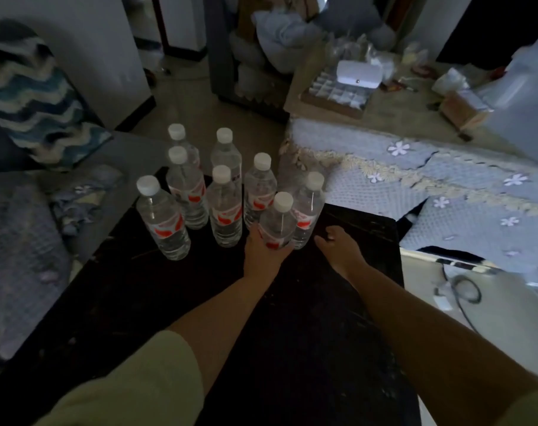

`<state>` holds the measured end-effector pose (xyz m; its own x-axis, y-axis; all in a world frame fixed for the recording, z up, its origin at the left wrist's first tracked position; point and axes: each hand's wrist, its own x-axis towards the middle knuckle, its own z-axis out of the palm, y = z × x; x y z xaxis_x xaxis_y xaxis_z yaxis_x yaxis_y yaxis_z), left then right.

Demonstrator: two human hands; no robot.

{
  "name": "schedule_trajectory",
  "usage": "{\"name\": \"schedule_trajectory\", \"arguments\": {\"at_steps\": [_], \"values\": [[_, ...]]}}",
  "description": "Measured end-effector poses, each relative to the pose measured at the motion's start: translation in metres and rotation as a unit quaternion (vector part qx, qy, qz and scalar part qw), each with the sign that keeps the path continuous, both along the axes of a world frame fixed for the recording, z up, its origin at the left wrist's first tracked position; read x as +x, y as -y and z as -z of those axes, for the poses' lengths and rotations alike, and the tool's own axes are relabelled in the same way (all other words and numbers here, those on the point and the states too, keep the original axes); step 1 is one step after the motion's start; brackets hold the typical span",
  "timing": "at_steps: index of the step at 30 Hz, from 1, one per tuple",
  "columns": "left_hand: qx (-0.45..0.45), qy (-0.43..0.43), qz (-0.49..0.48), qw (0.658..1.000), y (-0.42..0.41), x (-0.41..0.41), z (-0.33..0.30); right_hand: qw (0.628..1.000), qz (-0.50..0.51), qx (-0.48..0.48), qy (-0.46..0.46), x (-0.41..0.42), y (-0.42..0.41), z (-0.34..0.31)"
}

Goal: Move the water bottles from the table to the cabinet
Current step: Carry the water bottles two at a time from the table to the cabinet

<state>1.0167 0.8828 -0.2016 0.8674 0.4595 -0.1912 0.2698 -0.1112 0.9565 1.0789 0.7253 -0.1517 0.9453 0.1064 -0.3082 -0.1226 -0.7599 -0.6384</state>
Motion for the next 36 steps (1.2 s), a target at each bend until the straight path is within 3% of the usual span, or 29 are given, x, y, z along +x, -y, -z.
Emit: {"name": "schedule_trajectory", "arguments": {"at_steps": [4,9,20,28,36], "values": [[-0.010,0.039,-0.028,0.999,0.007,0.006,-0.012,0.993,0.014,0.113,-0.010,0.012,-0.014,0.013],[-0.004,0.062,0.004,0.998,-0.012,0.011,0.000,0.965,0.076,0.251,0.006,0.023,-0.046,0.027],[-0.018,0.041,0.064,0.997,-0.022,0.012,0.001,0.974,0.107,0.199,0.006,0.017,-0.034,0.029],[-0.041,-0.056,0.063,0.996,0.009,-0.022,-0.020,0.973,0.131,0.192,-0.008,-0.033,0.041,0.022],[-0.014,-0.045,0.140,0.989,0.072,-0.071,-0.062,0.972,0.116,0.205,0.001,-0.104,0.126,-0.018]]}}
